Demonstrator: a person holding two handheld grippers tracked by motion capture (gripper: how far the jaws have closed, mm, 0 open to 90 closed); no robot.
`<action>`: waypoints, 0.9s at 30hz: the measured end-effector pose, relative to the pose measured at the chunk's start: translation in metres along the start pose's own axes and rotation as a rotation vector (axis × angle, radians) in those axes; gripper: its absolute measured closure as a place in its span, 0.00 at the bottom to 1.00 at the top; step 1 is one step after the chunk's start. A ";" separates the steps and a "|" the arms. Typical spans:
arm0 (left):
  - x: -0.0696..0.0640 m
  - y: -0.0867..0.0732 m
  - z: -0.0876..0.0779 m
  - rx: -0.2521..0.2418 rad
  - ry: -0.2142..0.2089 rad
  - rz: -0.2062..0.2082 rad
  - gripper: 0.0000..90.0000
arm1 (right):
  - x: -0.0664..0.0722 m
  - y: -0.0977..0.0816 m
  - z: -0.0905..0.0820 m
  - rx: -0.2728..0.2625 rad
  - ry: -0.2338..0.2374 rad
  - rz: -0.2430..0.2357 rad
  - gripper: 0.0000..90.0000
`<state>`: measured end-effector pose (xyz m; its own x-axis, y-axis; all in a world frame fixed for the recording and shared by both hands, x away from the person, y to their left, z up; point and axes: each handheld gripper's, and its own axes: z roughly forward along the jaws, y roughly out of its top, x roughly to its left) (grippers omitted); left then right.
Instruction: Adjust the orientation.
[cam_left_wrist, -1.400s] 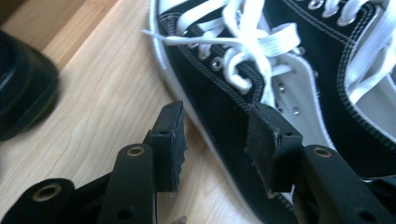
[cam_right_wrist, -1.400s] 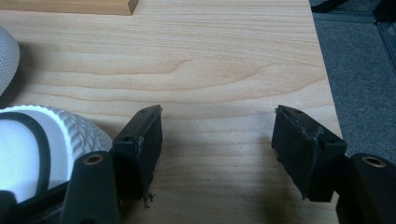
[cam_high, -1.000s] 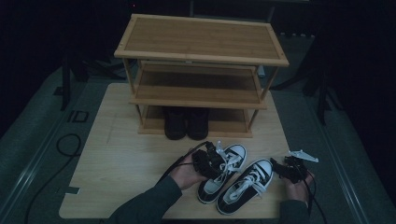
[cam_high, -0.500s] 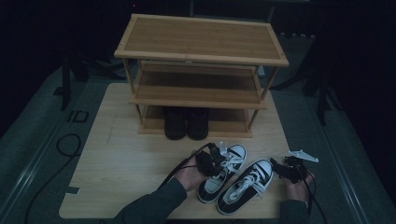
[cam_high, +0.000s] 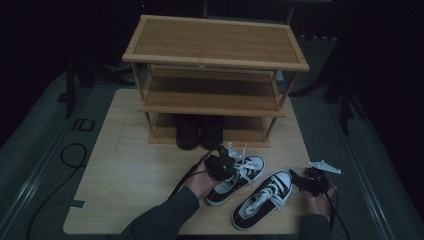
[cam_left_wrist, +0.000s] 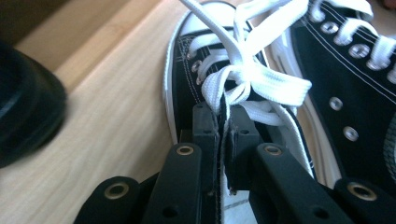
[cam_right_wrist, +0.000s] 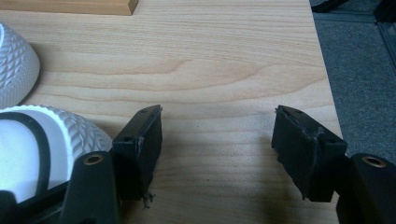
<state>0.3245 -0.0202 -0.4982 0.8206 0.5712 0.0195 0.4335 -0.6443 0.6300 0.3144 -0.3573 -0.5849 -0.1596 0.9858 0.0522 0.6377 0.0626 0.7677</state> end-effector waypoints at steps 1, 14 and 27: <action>0.002 0.000 0.000 -0.005 0.006 -0.004 0.95 | 0.000 0.000 0.000 0.000 0.000 0.000 0.37; 0.025 -0.001 -0.002 -0.048 0.065 -0.092 0.95 | 0.000 0.000 0.000 0.000 0.000 0.004 0.37; 0.037 0.003 -0.005 -0.108 0.096 -0.150 0.95 | 0.000 0.000 0.000 -0.001 -0.001 -0.003 0.37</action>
<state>0.3537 0.0018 -0.4916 0.7081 0.7060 -0.0102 0.5017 -0.4929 0.7109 0.3145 -0.3573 -0.5849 -0.1609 0.9857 0.0494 0.6363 0.0654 0.7686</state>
